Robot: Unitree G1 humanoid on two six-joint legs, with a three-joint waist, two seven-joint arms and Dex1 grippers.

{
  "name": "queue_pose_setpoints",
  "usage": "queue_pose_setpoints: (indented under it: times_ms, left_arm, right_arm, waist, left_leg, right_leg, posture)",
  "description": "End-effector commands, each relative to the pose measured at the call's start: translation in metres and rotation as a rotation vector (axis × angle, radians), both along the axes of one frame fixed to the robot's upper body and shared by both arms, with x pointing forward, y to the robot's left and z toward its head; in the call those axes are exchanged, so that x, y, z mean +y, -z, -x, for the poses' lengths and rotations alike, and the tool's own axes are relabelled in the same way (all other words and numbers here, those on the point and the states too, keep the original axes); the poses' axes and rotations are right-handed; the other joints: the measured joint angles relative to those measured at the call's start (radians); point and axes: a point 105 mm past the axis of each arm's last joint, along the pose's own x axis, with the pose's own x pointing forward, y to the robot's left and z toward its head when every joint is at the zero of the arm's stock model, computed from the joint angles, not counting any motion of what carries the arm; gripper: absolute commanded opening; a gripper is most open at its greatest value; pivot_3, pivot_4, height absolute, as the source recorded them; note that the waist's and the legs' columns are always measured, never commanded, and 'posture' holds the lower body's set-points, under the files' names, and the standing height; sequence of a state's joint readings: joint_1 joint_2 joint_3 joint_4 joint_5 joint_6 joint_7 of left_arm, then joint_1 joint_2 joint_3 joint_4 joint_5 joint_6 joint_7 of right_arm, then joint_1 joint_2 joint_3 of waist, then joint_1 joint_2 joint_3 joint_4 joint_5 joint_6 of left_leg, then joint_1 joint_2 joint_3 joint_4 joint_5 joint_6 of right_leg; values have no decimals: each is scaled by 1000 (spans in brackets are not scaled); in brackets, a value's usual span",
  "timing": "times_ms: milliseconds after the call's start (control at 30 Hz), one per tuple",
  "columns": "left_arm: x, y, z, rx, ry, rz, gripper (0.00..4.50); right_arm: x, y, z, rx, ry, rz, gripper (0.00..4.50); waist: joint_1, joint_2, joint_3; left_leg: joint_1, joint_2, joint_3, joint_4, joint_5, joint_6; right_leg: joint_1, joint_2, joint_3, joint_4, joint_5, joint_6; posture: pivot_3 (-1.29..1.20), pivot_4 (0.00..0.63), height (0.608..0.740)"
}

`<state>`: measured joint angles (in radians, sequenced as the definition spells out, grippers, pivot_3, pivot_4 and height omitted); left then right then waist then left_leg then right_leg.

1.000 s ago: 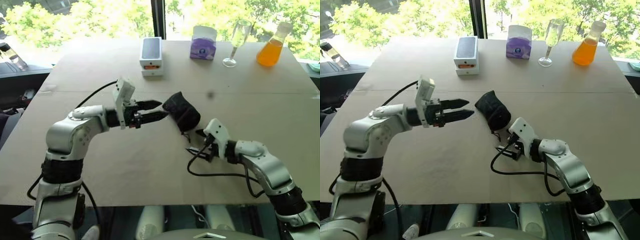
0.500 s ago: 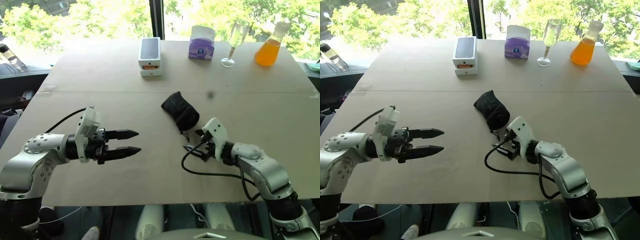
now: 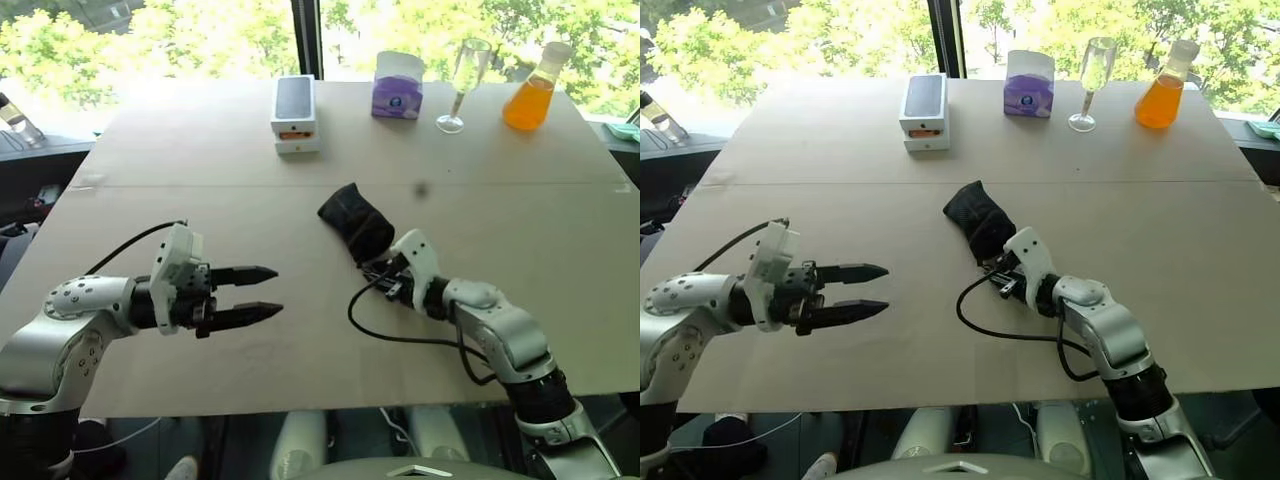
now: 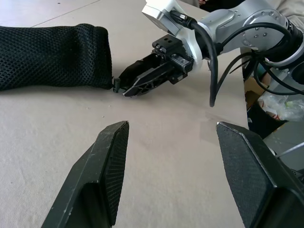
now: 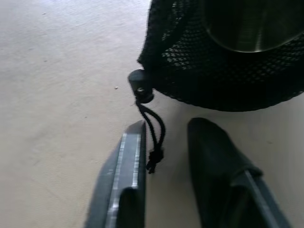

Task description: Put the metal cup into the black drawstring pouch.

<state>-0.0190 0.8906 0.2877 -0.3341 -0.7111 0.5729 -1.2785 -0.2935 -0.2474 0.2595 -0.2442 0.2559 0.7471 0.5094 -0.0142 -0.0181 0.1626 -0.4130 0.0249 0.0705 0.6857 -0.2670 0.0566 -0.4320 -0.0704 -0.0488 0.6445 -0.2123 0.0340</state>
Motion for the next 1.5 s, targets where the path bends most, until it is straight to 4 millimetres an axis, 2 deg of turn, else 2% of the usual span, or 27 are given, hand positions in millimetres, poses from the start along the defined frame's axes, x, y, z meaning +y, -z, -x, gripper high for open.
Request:
queue_pose_setpoints:
  times_ms: [33, 100, 200, 267, 400, 533, 733, 900, 1133, 1300, 1500]
  left_arm:
    - [-2, -8, 0, -50, 7, 9, 3033]
    - [-3, -7, -1, -50, 7, 9, 3033]
    - [-9, -3, -2, -53, 15, 7, 3033]
    - [-15, -1, -3, -57, 20, 11, 3033]
    - [-40, 1, -20, -189, -12, -12, 3033]
    - [-66, -1, -38, -272, -29, 10, 3033]
    - [-117, -25, -80, -421, -102, 100, 3033]
    - [-145, -39, -101, -509, -143, 168, 3033]
    - [-169, -57, -110, -607, -120, 248, 3033]
    - [-182, -67, -115, -646, -118, 286, 3033]
    - [-189, -64, -111, -637, -85, 291, 3033]
  right_arm:
    - [7, 9, 7, -9, -48, 25, 78]
    - [6, 11, 8, -17, -56, 41, 78]
    - [0, 2, 9, -63, -72, 56, 78]
    - [-7, -14, 9, -113, -87, 59, 78]
    - [-34, -71, 1, -330, -71, 146, 78]
    - [-49, -108, -1, -481, -70, 266, 78]
    - [-59, -155, -7, -683, -52, 415, 78]
    - [-57, -181, -10, -797, -69, 483, 78]
    - [-57, -203, -8, -858, -118, 523, 78]
    - [-57, -205, -3, -856, -143, 529, 78]
    - [-57, -203, -1, -849, -147, 526, 78]
  waist:
    - [0, 0, 0]
    - [0, 0, 0]
    - [1, 0, 0]
    - [3, 0, 0]
    - [11, 2, 1]
    - [17, 2, 1]
    - [30, 1, 1]
    - [25, 1, 0]
    - [28, 1, 1]
    - [29, 1, 1]
    - [27, 1, 1]
  left_leg:
    - [0, 0, 0, 0, 0, 0]
    - [0, 0, 0, 0, 0, 0]
    - [0, 0, 0, 0, 0, 0]
    - [0, 0, 0, 0, 0, 0]
    - [-1, -1, 0, 0, 0, 0]
    - [0, -1, 0, 1, 0, 0]
    - [-1, -3, 0, 1, 0, 1]
    - [-2, -3, 1, 2, -2, 3]
    - [-2, -2, 1, 1, -2, 4]
    - [-3, -2, 1, 2, -3, 5]
    - [-3, -2, 1, 2, -3, 5]
  right_leg:
    - [0, 0, 0, 0, 0, 0]
    - [0, 0, 0, 0, 0, 0]
    - [0, 0, 0, 0, 0, 0]
    - [0, 0, 0, 0, 0, 0]
    - [0, -1, 0, -1, 0, 0]
    - [0, 0, 0, 0, 0, 1]
    - [0, 0, 0, -1, 1, 1]
    - [0, 0, 1, -2, 1, 1]
    - [0, 0, 0, -2, 1, 1]
    - [0, -1, 0, -2, 1, 1]
    - [0, -1, 0, -2, 1, 1]
  posture:
    - [0, 150, 737]
    - [0, 150, 737]
    - [0, 150, 737]
    - [0, 150, 737]
    - [0, 150, 737]
    - [0, 150, 737]
    - [0, 150, 737]
    - [0, 150, 737]
    - [0, 150, 737]
    - [0, 150, 737]
    - [0, 150, 737]
